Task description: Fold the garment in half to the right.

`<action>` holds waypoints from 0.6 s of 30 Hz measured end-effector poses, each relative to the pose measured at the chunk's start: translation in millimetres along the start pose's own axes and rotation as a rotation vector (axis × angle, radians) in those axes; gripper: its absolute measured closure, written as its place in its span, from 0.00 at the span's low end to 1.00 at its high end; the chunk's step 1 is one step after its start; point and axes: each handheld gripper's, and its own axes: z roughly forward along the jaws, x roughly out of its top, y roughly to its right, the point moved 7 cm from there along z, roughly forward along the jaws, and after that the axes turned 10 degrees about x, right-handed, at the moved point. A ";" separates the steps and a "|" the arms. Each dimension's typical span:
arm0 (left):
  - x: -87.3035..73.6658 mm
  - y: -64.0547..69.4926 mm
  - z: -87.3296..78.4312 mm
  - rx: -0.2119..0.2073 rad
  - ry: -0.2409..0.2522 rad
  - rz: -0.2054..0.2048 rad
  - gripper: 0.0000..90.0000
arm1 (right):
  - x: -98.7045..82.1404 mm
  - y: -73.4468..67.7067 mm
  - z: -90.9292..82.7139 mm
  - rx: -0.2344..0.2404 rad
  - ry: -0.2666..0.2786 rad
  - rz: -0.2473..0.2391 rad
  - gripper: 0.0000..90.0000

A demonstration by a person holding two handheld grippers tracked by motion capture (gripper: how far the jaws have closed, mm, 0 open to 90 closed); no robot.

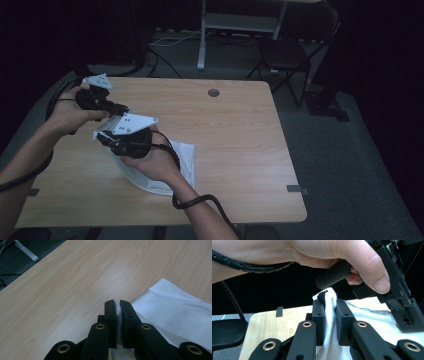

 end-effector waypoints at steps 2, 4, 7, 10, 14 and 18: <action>0.6 0.0 -0.2 0.002 0.000 0.007 0.95 | 0.2 0.0 0.0 -0.001 -0.001 0.003 0.89; 1.1 1.2 -0.3 0.003 -0.002 0.014 0.95 | 0.3 -0.3 -0.1 -0.001 -0.003 0.003 0.89; 1.8 3.6 0.4 0.000 -0.003 0.017 0.95 | 0.1 -0.7 -1.0 -0.001 -0.005 0.002 0.89; 0.9 6.0 3.0 -0.003 -0.007 0.020 0.95 | -0.5 -0.4 -3.1 -0.005 -0.005 0.004 0.89; -0.3 10.7 6.7 -0.013 -0.005 0.016 0.95 | -2.9 -0.8 -6.4 -0.014 -0.007 0.010 0.89; 2.3 16.9 10.6 -0.024 0.000 0.023 0.95 | -7.6 -2.1 -11.4 -0.028 -0.011 0.016 0.89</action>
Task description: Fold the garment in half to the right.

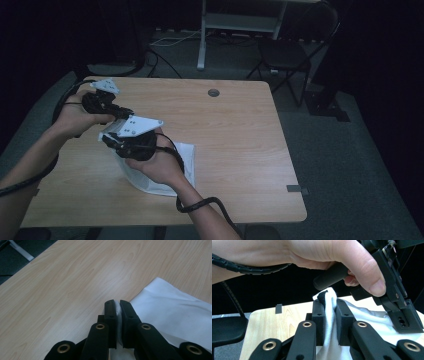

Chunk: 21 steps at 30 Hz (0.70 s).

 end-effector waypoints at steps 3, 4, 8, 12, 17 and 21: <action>3.4 5.0 2.9 -0.009 0.002 0.007 0.95 | -3.0 -0.2 -5.0 -0.012 0.002 0.016 0.89; 4.5 6.8 3.6 -0.010 0.000 0.015 0.95 | -3.9 0.3 -6.9 -0.017 0.000 0.013 0.89; 7.1 10.6 5.8 -0.013 0.001 0.016 0.95 | -7.0 0.5 -12.1 -0.026 -0.001 0.025 0.89; 8.9 16.9 11.7 -0.023 0.003 0.018 0.95 | -9.5 0.1 -17.2 -0.039 0.003 0.032 0.89; 10.3 22.2 16.6 -0.032 0.008 0.018 0.95 | -13.1 0.0 -20.0 -0.051 -0.001 0.041 0.89; 11.6 25.2 18.5 -0.038 0.013 0.016 0.95 | -15.0 0.8 -21.8 -0.063 0.009 0.051 0.89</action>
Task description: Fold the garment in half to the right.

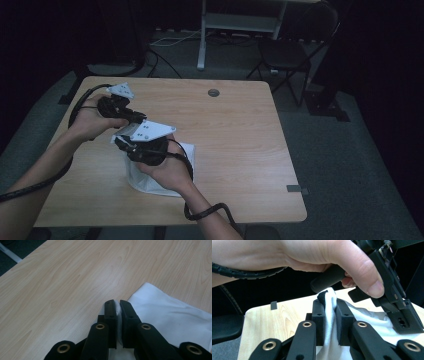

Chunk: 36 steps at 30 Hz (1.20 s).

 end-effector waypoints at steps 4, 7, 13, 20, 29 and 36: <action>0.7 0.3 0.4 0.000 0.003 -0.006 0.95 | -0.4 0.9 -2.0 -0.010 0.000 0.001 0.89; 1.2 0.4 0.4 -0.001 0.005 -0.008 0.95 | 0.0 1.2 -3.3 -0.016 0.006 0.002 0.89; 2.0 3.7 3.2 -0.007 0.007 -0.008 0.95 | -1.2 1.4 -4.2 -0.020 0.008 0.008 0.89; 3.6 6.1 5.5 -0.012 0.014 -0.009 0.95 | -3.9 1.5 -8.3 -0.026 0.003 0.009 0.89; 6.0 11.1 9.3 -0.021 0.021 -0.012 0.95 | -7.9 1.4 -13.3 -0.034 0.001 0.014 0.89; 7.5 13.5 11.9 -0.025 0.023 -0.012 0.95 | -10.6 2.4 -18.2 -0.044 0.001 0.013 0.89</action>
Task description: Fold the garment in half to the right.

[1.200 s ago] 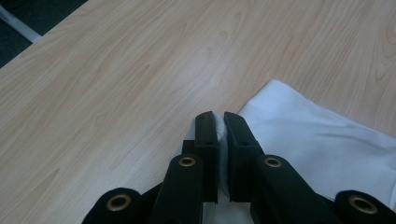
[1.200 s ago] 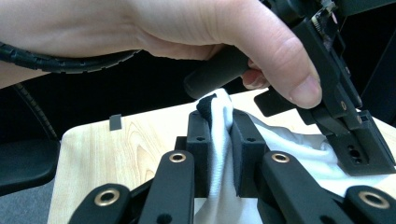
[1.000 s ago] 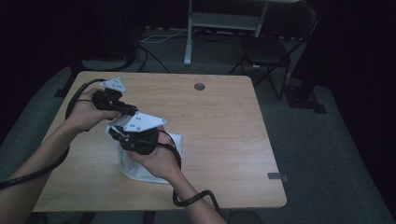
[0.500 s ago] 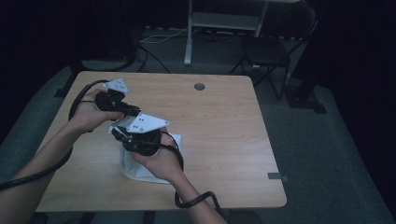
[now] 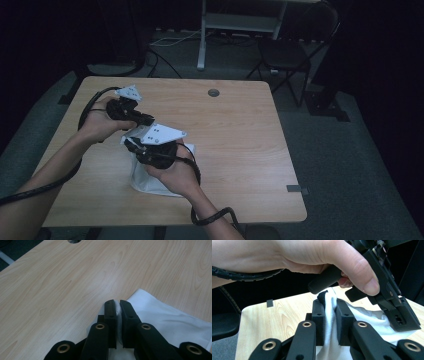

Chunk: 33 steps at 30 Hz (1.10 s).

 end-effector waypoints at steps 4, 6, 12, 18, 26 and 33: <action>0.9 2.0 2.5 -0.002 0.003 -0.004 0.95 | -2.0 0.2 -1.8 -0.003 0.002 0.002 0.89; 1.1 2.7 3.9 -0.005 0.004 -0.005 0.95 | -3.1 0.9 -2.2 -0.005 0.008 -0.001 0.89; 1.8 5.4 8.9 -0.010 0.008 -0.012 0.95 | -7.1 2.1 -5.2 -0.012 0.007 0.008 0.89; 2.9 7.3 11.5 -0.012 0.006 -0.011 0.95 | -8.6 3.2 -7.6 -0.019 0.005 0.012 0.89; 3.9 8.9 14.2 -0.013 0.014 -0.016 0.95 | -10.9 4.3 -10.1 -0.024 0.007 0.015 0.89; 5.0 11.7 16.5 -0.018 0.015 -0.011 0.95 | -13.3 5.2 -12.8 -0.030 0.001 0.019 0.88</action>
